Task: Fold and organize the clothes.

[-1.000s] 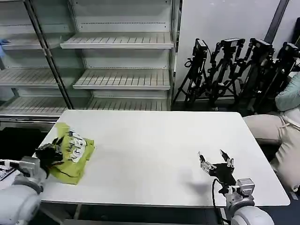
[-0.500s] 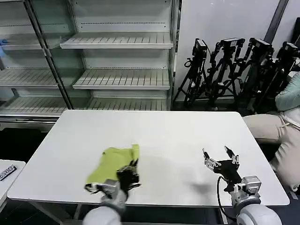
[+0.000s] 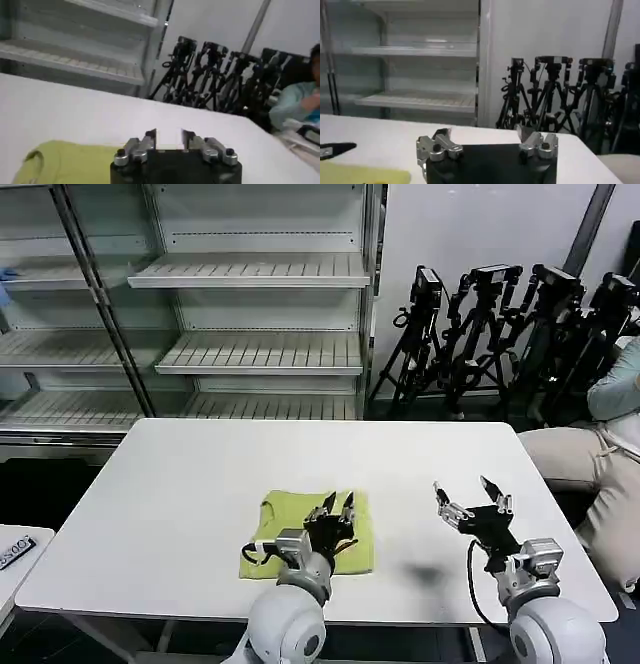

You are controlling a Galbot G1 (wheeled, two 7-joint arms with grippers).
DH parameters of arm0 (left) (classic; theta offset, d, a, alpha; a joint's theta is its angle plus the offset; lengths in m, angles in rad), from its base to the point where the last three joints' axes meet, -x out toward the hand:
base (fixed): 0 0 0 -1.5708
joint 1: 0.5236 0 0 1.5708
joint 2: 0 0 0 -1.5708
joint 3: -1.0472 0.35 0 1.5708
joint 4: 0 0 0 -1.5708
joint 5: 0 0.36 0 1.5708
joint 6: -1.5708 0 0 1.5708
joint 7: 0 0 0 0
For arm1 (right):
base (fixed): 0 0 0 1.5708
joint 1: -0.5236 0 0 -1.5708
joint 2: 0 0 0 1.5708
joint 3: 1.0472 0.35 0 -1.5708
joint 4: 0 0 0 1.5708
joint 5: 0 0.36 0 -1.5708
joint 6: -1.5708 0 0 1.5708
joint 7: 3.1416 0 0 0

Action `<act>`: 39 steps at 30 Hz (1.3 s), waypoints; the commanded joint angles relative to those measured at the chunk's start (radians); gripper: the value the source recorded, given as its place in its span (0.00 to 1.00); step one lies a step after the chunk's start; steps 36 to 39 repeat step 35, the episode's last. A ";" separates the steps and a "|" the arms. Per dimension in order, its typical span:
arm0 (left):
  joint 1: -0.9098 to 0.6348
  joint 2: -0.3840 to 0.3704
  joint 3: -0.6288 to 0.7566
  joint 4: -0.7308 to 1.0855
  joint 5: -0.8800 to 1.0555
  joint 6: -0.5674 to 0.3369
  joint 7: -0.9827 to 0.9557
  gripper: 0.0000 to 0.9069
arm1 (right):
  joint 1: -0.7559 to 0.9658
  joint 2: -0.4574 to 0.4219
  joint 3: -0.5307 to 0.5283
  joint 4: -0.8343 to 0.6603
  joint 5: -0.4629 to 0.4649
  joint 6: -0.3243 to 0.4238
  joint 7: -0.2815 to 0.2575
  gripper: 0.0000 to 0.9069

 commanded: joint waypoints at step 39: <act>0.062 0.321 -0.582 0.123 0.326 -0.415 0.552 1.00 | 0.166 0.057 -0.178 -0.260 -0.280 0.206 0.015 1.00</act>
